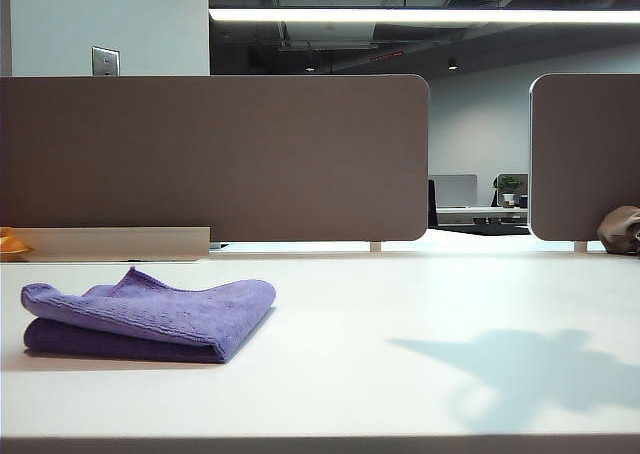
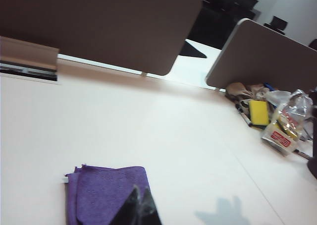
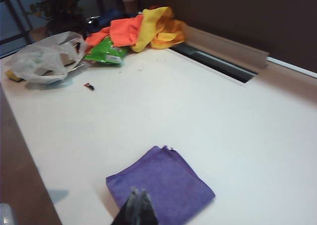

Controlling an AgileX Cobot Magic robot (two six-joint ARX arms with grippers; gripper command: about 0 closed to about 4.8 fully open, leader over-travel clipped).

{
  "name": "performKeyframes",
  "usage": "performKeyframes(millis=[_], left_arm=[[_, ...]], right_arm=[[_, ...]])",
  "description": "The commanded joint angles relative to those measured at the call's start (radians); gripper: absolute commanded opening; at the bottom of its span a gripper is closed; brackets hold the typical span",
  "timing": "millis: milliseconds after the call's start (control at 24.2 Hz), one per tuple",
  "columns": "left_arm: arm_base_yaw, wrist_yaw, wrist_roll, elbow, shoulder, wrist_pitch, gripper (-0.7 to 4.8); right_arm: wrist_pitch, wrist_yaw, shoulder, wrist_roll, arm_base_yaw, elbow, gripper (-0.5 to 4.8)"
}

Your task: Fold the bottom of the cloth upward, then fold it vertically to form a square shape.

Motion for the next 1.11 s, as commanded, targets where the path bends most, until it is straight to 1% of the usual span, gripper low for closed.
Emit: performKeyframes(millis=[41, 206, 289, 330, 454, 536, 619, 866, 1114], left_arm=[[0.002, -0.022, -0.002, 0.002, -0.009, 0.002, -0.05], [0.002, -0.039, -0.002, 0.002, -0.018, 0.002, -0.05], [0.002, -0.072, 0.002, 0.002, -0.019, 0.001, -0.06], [0.002, -0.088, 0.011, 0.002, -0.019, 0.002, -0.05], [0.002, -0.119, 0.034, -0.001, -0.019, 0.002, -0.06], [0.002, -0.138, 0.056, -0.008, -0.019, 0.004, -0.06], [0.002, -0.137, 0.07, -0.029, -0.019, 0.02, -0.06], [0.002, -0.137, 0.069, -0.126, -0.019, 0.069, -0.06], [0.001, -0.125, 0.068, -0.261, -0.019, 0.205, -0.06]], right_arm=[[0.027, 0.065, -0.076, 0.012, 0.0, -0.037, -0.05], [0.027, 0.136, -0.171, 0.011, 0.0, -0.085, -0.05], [0.028, 0.192, -0.247, 0.011, 0.0, -0.13, -0.05], [0.027, 0.237, -0.303, 0.011, 0.0, -0.165, -0.05], [0.034, 0.288, -0.386, 0.01, 0.0, -0.221, -0.05], [0.035, 0.301, -0.435, 0.009, 0.0, -0.265, -0.05], [0.035, 0.301, -0.483, 0.009, -0.001, -0.314, -0.05], [0.057, 0.312, -0.587, 0.011, -0.001, -0.462, -0.05], [0.223, 0.315, -0.607, 0.011, -0.001, -0.625, -0.05]])
